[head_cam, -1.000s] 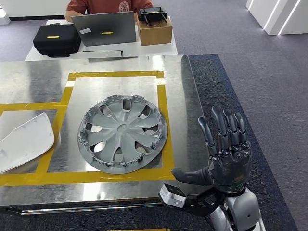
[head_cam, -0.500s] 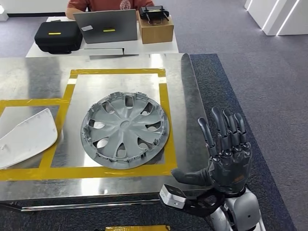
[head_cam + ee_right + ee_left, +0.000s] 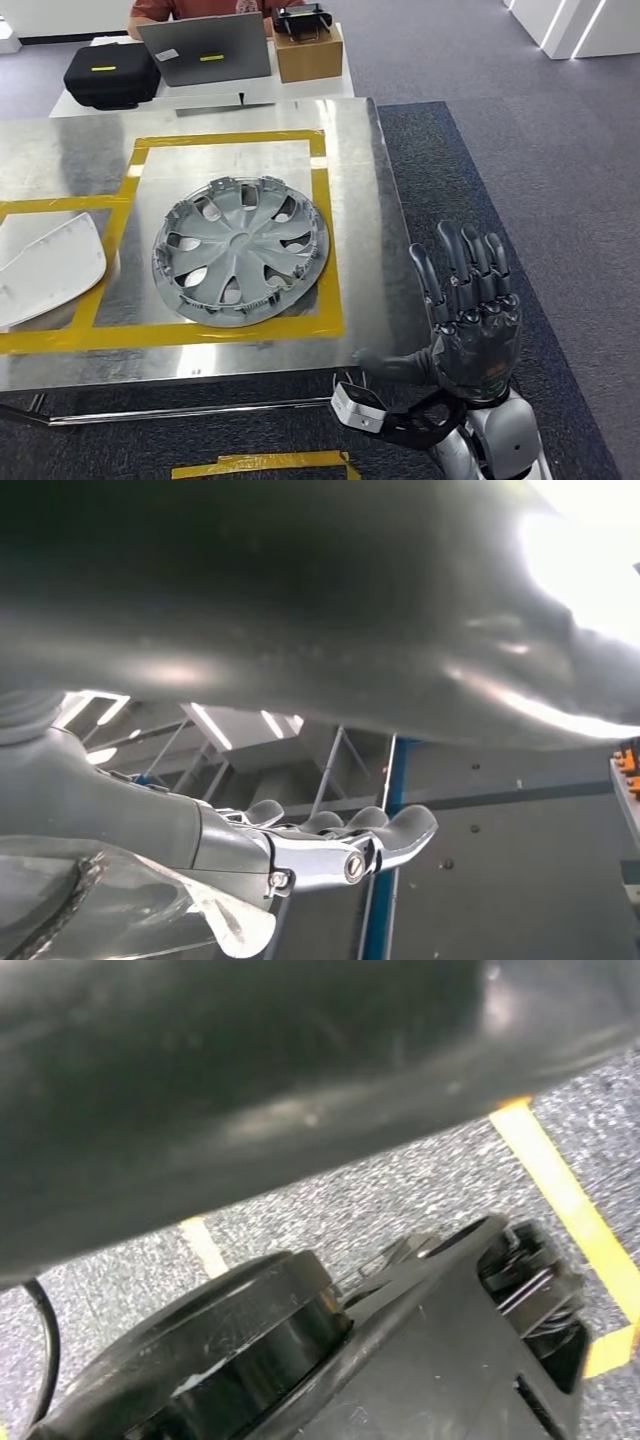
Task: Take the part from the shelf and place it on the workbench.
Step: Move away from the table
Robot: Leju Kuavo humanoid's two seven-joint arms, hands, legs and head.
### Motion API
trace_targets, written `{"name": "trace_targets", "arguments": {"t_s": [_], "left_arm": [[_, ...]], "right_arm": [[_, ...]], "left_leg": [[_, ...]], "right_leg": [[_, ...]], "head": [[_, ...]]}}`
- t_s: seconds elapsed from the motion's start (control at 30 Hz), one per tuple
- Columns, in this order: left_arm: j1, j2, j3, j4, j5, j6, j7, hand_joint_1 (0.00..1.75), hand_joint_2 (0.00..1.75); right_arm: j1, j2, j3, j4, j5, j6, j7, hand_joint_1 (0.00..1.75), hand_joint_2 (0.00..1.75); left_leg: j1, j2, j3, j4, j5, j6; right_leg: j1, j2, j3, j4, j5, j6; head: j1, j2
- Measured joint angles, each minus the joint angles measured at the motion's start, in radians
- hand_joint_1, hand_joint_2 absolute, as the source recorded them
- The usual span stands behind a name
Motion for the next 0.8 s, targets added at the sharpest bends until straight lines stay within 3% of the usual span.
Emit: {"name": "trace_targets", "arguments": {"t_s": [0.1,0.17,0.27,0.3,0.33,0.4,0.43,0.47,0.5,0.53,0.6,0.63,0.67,0.73,0.8], "left_arm": [[-0.001,0.0,0.0,0.0,0.002,0.002,0.0,0.0,0.0],[-0.002,0.0,0.001,0.0,0.003,0.002,0.0,0.0,0.0],[-0.001,-0.001,0.001,0.0,0.004,0.002,0.0,0.0,0.0],[-0.002,-0.002,0.001,0.0,0.005,0.002,0.0,0.0,0.0],[-0.002,-0.002,0.001,0.0,0.005,0.002,0.0,0.0,0.0],[-0.002,-0.003,0.002,0.0,0.006,0.002,0.0,0.0,0.0],[-0.002,-0.003,0.002,0.0,0.006,0.002,0.0,0.0,0.0],[-0.001,-0.003,0.002,0.0,0.006,0.002,0.0,0.0,0.0],[-0.001,-0.003,0.002,0.0,0.006,0.002,0.0,0.0,0.0],[-0.001,-0.004,0.002,0.0,0.006,0.002,0.0,0.0,0.0],[-0.002,-0.005,0.002,0.0,0.006,0.002,0.0,0.0,0.0],[-0.002,-0.007,0.002,0.0,0.006,0.002,0.0,0.0,0.0],[-0.002,-0.008,0.002,0.0,0.007,0.002,0.0,0.0,0.0],[-0.001,-0.01,0.002,0.0,0.007,0.002,0.0,0.0,0.0],[0.002,-0.009,0.003,0.0,0.007,0.002,0.0,0.0,0.0]], "right_arm": [[0.0,0.0,-0.001,0.0,0.0,0.0,0.0,0.0,0.0],[-0.001,0.0,-0.002,0.0,0.0,0.0,-0.001,0.0,0.0],[0.0,0.0,-0.004,0.001,0.0,0.0,-0.001,0.0,0.0],[0.0,0.0,-0.004,0.001,0.0,0.0,0.0,0.0,0.0],[0.0,0.0,-0.005,0.002,0.0,0.0,0.0,0.0,0.0],[0.0,0.0,-0.007,0.005,-0.001,0.0,0.001,0.0,0.0],[0.001,0.0,-0.01,0.008,-0.001,0.0,0.002,0.0,0.0],[0.001,0.0,-0.013,0.011,-0.001,0.0,0.003,0.0,0.0],[0.001,0.0,-0.016,0.013,-0.001,0.0,0.003,0.0,0.0],[0.001,0.0,-0.02,0.016,-0.001,0.0,0.003,0.0,0.0],[0.001,0.0,-0.027,0.021,-0.001,0.0,0.003,0.0,0.0],[0.0,0.0,-0.029,0.022,-0.001,0.0,0.003,0.0,0.0],[-0.001,0.0,-0.032,0.023,-0.001,0.0,0.003,0.0,0.0],[0.001,0.0,-0.039,0.027,0.0,0.0,0.004,0.0,0.0],[0.004,0.0,-0.05,0.033,-0.001,0.0,0.007,0.0,0.0]], "left_leg": [[0.0,-0.009,0.142,-0.215,0.063,0.01],[-0.004,-0.016,0.174,-0.278,0.073,0.017],[-0.005,-0.012,0.155,-0.284,0.095,0.037],[-0.004,-0.009,0.145,-0.288,0.106,0.047],[-0.004,-0.006,0.132,-0.291,0.118,0.054],[-0.008,-0.002,0.102,-0.29,0.141,0.064],[-0.012,0.0,0.087,-0.29,0.152,0.065],[-0.015,0.002,0.071,-0.288,0.163,0.066],[-0.018,0.004,0.056,-0.287,0.174,0.067],[-0.021,0.005,0.042,-0.284,0.183,0.067],[-0.025,0.006,0.023,-0.278,0.2,0.064],[-0.027,0.006,0.016,-0.275,0.208,0.062],[-0.028,0.006,0.012,-0.273,0.217,0.059],[-0.028,0.006,0.006,-0.273,0.235,0.049],[-0.024,0.002,-0.001,-0.26,0.215,0.035]], "right_leg": [[0.001,0.002,-0.023,0.008,0.016,0.009],[0.002,0.002,-0.029,0.008,0.029,0.021],[0.0,0.003,-0.039,0.006,0.04,0.041],[0.0,0.003,-0.05,0.021,0.018,0.046],[-0.001,0.003,-0.065,0.057,-0.023,0.049],[-0.001,0.002,-0.101,0.181,-0.126,0.051],[-0.001,0.001,-0.111,0.243,-0.155,0.051],[0.0,0.001,-0.11,0.283,-0.159,0.05],[0.002,0.001,-0.093,0.29,-0.14,0.047],[0.005,0.001,-0.057,0.261,-0.11,0.042],[0.014,-0.001,0.054,0.123,-0.073,0.028],[0.018,-0.003,0.11,0.042,-0.078,0.022],[0.021,-0.003,0.146,-0.017,-0.089,0.018],[0.023,-0.003,0.164,-0.065,-0.097,0.012],[0.02,-0.006,0.148,-0.065,-0.078,0.001]], "head": [[0.0,0.0],[0.001,0.0],[0.002,0.0],[0.003,0.0],[0.004,0.0],[0.007,0.0],[0.007,0.0],[0.007,0.0],[0.007,0.0],[0.007,0.0],[0.007,0.0],[0.007,0.0],[0.006,0.0],[0.006,0.0],[0.005,0.0]]}}
